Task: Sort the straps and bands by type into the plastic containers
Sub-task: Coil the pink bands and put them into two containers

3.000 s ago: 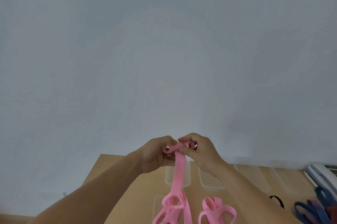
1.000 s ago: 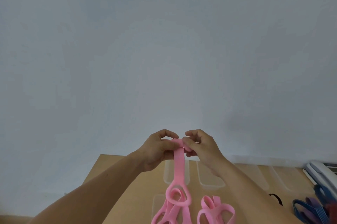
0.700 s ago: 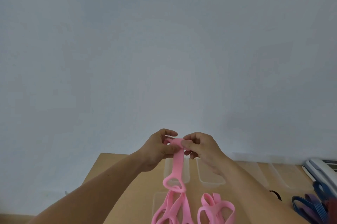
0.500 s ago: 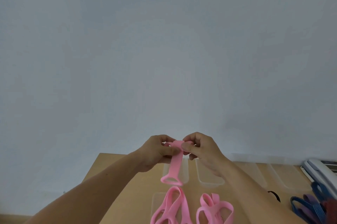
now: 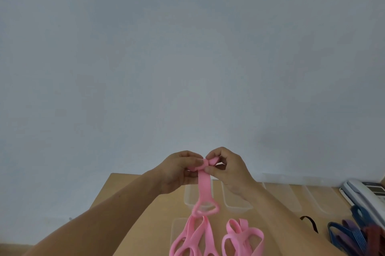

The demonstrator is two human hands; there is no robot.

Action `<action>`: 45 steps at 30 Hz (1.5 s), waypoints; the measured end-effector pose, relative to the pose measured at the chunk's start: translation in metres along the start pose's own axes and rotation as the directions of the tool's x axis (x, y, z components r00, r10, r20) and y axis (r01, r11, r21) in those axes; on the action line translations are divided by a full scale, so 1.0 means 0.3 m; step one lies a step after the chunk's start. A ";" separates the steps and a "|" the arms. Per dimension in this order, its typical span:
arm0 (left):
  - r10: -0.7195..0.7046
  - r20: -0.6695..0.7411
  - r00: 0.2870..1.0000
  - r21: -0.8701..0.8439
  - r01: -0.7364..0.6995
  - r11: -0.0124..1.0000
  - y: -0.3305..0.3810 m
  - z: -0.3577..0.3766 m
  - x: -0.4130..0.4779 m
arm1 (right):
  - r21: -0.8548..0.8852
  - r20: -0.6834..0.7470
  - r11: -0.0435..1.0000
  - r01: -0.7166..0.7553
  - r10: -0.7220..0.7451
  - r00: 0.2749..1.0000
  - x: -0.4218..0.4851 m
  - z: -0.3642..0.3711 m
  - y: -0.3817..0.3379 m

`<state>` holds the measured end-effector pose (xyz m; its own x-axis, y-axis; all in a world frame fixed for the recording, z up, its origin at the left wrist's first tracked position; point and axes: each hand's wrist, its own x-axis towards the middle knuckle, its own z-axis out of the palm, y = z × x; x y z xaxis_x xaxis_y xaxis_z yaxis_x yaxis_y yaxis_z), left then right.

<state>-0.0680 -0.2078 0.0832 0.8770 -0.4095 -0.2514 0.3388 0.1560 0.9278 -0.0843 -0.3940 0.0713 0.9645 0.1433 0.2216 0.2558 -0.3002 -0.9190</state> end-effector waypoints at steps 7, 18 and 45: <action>0.121 -0.013 0.993 0.146 -0.118 0.982 -0.004 0.005 0.008 | 0.172 0.024 0.960 -0.223 0.222 0.975 0.022 -0.019 -0.028; 0.034 0.043 0.998 0.279 -0.045 0.959 -0.015 -0.016 -0.009 | 0.196 0.052 0.968 -0.157 0.150 0.987 0.036 0.018 -0.019; 0.110 0.013 0.994 0.135 -0.111 0.985 -0.004 -0.013 -0.025 | 0.255 0.134 0.906 -0.338 0.313 0.940 0.008 0.025 -0.018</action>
<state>-0.0737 -0.2016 0.0828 0.9045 -0.4013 -0.1441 0.1904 0.0779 0.9786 -0.0838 -0.3849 0.0745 0.9783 0.1667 -0.1230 -0.1110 -0.0795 -0.9906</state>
